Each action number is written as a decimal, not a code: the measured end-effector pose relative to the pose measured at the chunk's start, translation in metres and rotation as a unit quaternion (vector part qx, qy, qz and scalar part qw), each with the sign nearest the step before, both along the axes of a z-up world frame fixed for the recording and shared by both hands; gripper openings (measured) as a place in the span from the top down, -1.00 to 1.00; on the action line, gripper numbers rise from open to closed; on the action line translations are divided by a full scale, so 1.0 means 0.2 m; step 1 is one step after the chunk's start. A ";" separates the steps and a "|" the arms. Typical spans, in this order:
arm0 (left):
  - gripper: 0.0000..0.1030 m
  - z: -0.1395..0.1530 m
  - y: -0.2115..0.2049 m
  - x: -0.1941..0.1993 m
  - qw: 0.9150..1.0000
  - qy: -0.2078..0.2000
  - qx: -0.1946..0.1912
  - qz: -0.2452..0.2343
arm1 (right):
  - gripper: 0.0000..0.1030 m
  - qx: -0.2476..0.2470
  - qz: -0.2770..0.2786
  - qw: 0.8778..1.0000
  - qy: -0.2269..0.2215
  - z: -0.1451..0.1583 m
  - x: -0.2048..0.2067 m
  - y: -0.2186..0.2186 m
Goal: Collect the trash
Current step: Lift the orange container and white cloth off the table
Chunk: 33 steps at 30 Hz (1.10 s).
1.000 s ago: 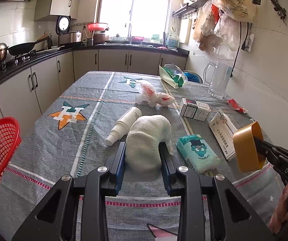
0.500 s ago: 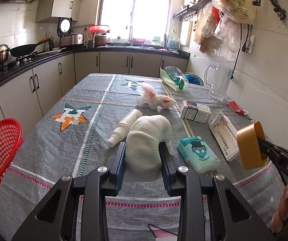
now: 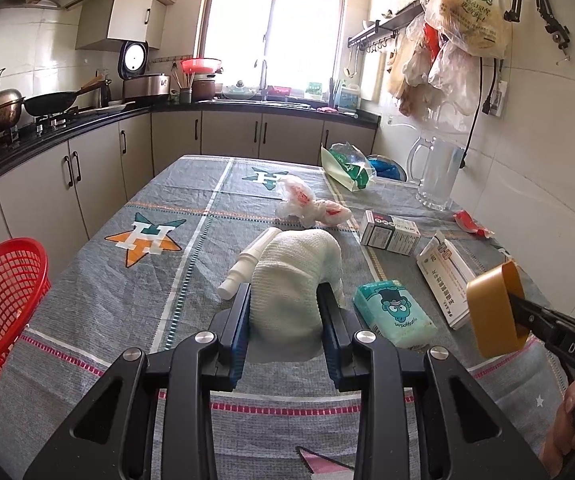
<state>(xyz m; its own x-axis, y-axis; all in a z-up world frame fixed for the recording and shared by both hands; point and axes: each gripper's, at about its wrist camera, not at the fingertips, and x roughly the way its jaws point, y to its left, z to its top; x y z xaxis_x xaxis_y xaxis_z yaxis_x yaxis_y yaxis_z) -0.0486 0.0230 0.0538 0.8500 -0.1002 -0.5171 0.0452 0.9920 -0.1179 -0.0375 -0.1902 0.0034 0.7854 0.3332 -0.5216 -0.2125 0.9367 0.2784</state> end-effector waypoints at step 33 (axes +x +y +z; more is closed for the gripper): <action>0.41 0.05 0.04 -0.06 0.999 -0.027 -0.018 0.003 | 0.85 -0.069 0.001 0.998 0.002 0.04 -0.06 0.20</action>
